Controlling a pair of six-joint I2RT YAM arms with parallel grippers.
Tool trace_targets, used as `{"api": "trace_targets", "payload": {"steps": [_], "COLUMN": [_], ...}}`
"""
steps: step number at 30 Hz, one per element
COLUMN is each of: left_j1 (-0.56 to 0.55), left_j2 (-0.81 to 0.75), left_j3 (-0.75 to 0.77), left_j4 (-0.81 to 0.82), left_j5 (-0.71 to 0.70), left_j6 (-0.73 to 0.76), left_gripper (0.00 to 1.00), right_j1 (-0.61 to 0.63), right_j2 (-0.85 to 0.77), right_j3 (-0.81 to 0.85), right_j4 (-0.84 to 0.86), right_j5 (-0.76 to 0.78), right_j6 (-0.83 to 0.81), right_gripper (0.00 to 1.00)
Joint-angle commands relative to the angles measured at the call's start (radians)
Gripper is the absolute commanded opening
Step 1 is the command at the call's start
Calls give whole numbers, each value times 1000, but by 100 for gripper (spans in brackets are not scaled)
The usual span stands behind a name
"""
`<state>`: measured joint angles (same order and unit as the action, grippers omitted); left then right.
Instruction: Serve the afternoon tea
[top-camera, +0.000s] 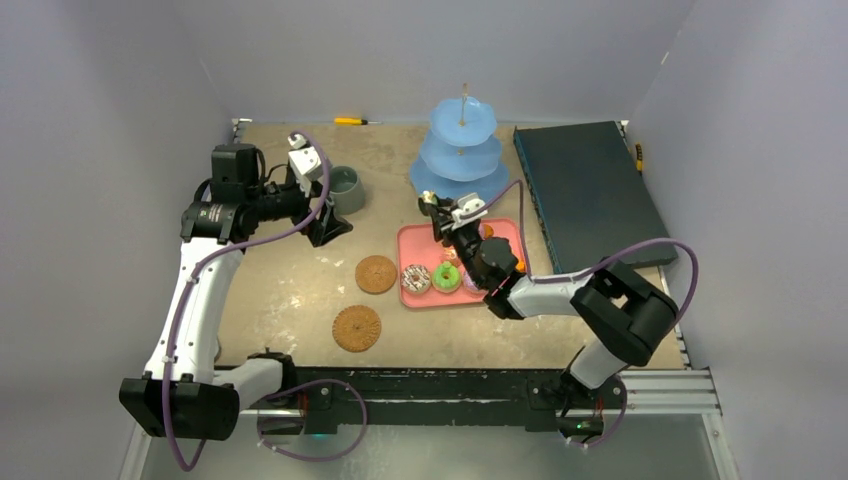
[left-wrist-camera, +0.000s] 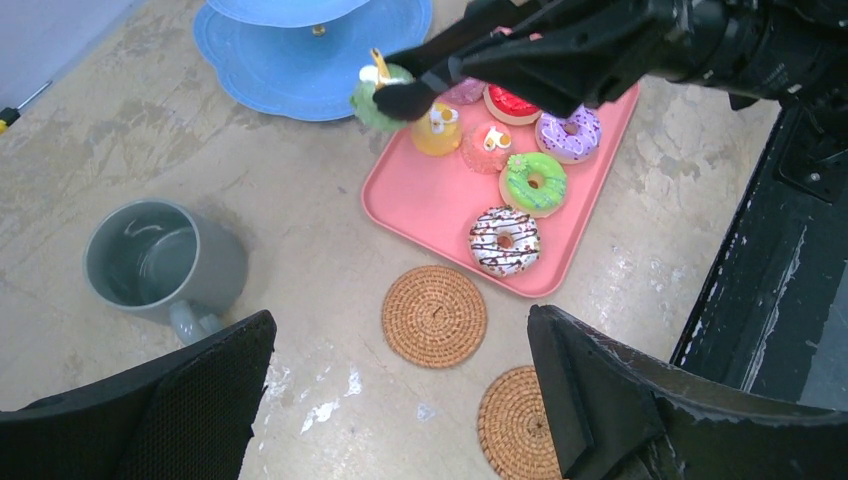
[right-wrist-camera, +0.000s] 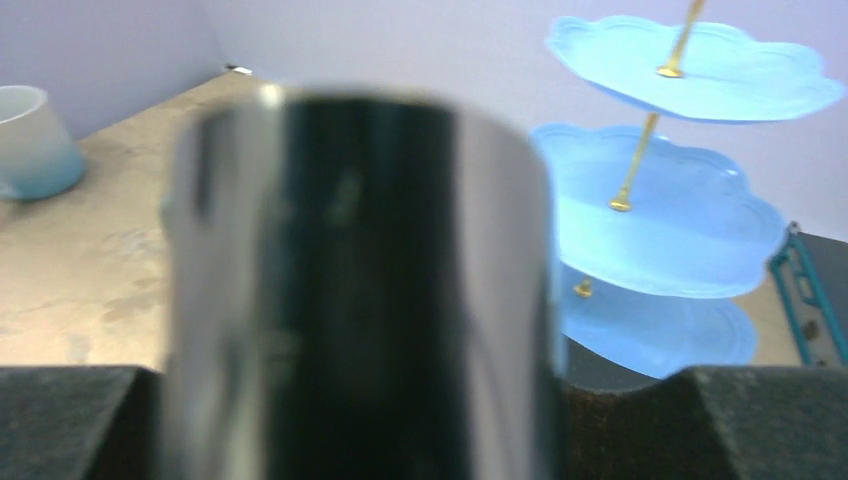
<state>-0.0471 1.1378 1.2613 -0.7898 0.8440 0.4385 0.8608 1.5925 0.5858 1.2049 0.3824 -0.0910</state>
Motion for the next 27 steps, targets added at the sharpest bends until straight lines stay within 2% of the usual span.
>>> {"api": "trace_targets", "payload": {"steps": [1, 13, 21, 27], "left_j1": [3, 4, 4, 3], "left_j2": [-14, 2, 6, 6], "left_j3": [34, 49, 62, 68], "left_j4": [4, 6, -2, -19], "left_j5": [-7, -5, -5, -2], "left_j6": [13, -3, -2, 5], "left_gripper": [96, 95, 95, 95], "right_j1": [-73, -170, -186, -186], "right_j2": [-37, 66, 162, 168], "right_j3": [5, 12, 11, -31], "right_j4": [46, 154, 273, 314], "right_j5": [24, 102, 144, 136], "right_j6": [-16, -25, -40, -15], "right_gripper": [38, 36, 36, 36]}}
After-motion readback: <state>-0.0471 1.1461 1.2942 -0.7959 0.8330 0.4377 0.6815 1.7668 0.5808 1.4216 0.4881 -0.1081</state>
